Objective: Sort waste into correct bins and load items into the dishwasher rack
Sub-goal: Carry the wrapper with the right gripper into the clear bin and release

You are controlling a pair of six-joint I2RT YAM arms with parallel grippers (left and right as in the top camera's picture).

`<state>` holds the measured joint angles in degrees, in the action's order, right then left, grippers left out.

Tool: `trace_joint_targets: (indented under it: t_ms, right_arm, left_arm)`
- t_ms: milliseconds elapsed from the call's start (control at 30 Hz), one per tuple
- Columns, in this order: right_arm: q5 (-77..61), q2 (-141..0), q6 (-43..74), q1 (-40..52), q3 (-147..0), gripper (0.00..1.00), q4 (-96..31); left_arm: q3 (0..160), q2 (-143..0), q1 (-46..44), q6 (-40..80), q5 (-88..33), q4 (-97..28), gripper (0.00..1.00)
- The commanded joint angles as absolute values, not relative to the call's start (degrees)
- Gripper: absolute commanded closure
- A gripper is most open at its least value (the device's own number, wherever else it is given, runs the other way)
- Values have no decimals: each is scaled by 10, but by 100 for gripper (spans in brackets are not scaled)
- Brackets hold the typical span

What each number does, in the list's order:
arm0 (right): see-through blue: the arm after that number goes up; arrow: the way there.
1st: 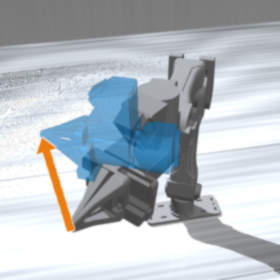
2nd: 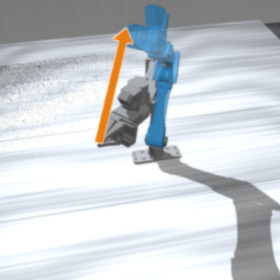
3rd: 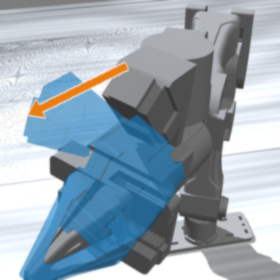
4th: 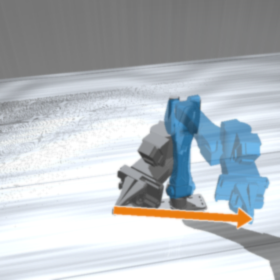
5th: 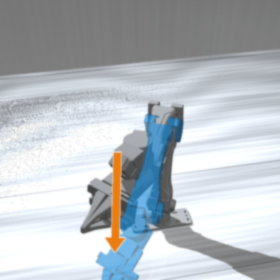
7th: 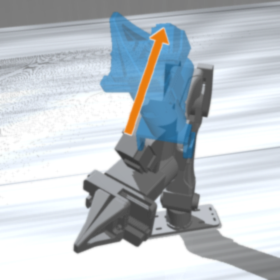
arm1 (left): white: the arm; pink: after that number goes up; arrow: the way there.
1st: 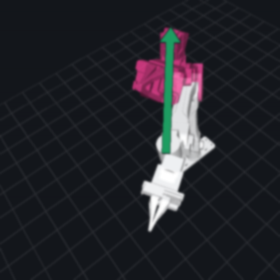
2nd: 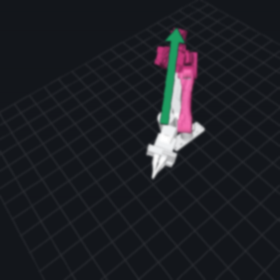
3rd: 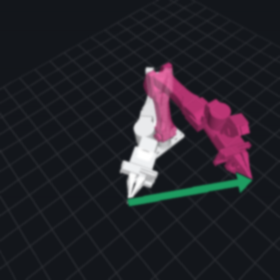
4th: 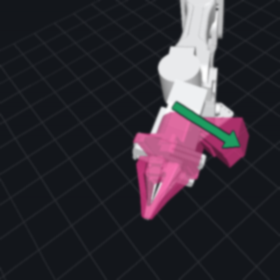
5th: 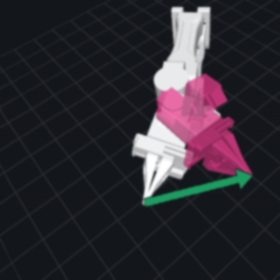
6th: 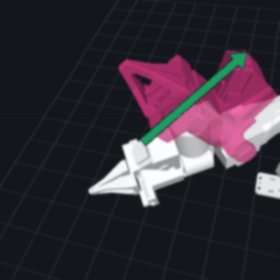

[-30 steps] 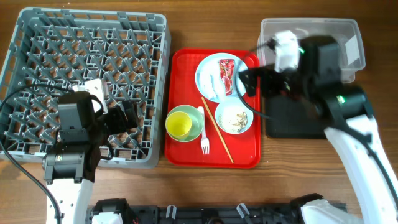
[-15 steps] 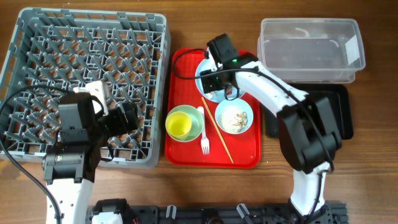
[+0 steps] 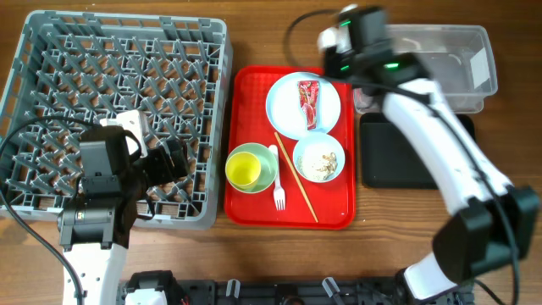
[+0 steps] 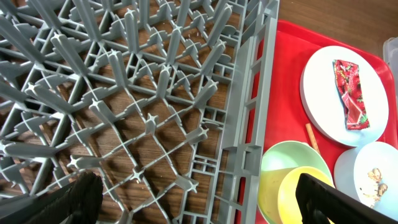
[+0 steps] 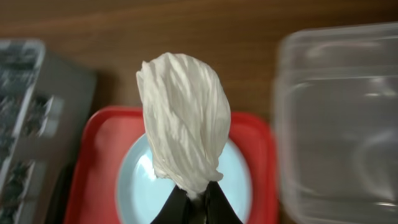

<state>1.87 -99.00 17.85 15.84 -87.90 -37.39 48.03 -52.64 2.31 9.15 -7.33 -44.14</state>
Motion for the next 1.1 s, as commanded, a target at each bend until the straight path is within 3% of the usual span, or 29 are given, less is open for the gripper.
trace_joint_targets:
  t_ms: [0, 67, 133, 167, 267, 367, 500, 533, 700, 733, 867, 900, 1067]
  right_arm:
    - [56, -1004, 195, 100, -876, 88, -391]
    - [53, -1006, 197, 75, -876, 75, -390]
    - [-13, -1006, 196, 59, -876, 19, -367]
    - [-46, -1006, 195, 59, -876, 0, -361]
    - [-157, -1007, 196, 65, -876, 0, -354]
    - [-134, -1020, 183, 113, -876, 0, -374]
    - [-29, -1091, 180, 203, -876, 8, -386]
    - [-9, -1125, 195, 222, -876, 15, -387]
    - [14, -1214, 283, 234, -876, 20, -394]
    - [15, -1224, 288, 234, -876, 26, -395]
    - [0, -1220, 288, 234, -878, 90, -404]
    - [0, -1203, 287, 232, -878, 96, -404]
    - [67, -1021, 287, 163, -878, 96, -402]
  left_arm:
    - [491, -525, 21, 95, -72, -440, 0]
    - [491, -525, 21, 95, -72, -440, 0]
    - [491, -525, 21, 95, -72, -440, 0]
    - [491, -525, 21, 95, -72, -440, 0]
    - [491, -525, 21, 95, -72, -440, 0]
    - [491, -525, 21, 95, -72, -440, 0]
    - [491, -525, 21, 95, -72, -441, 0]
    - [491, -525, 21, 95, -72, -441, 0]
    - [491, -525, 21, 95, -72, -447, 0]
    - [491, -525, 21, 95, -72, -447, 0]
    - [491, -525, 21, 95, -72, -447, 0]
    - [491, -525, 21, 95, -72, -447, 0]
    - [491, -525, 21, 95, -72, -447, 0]
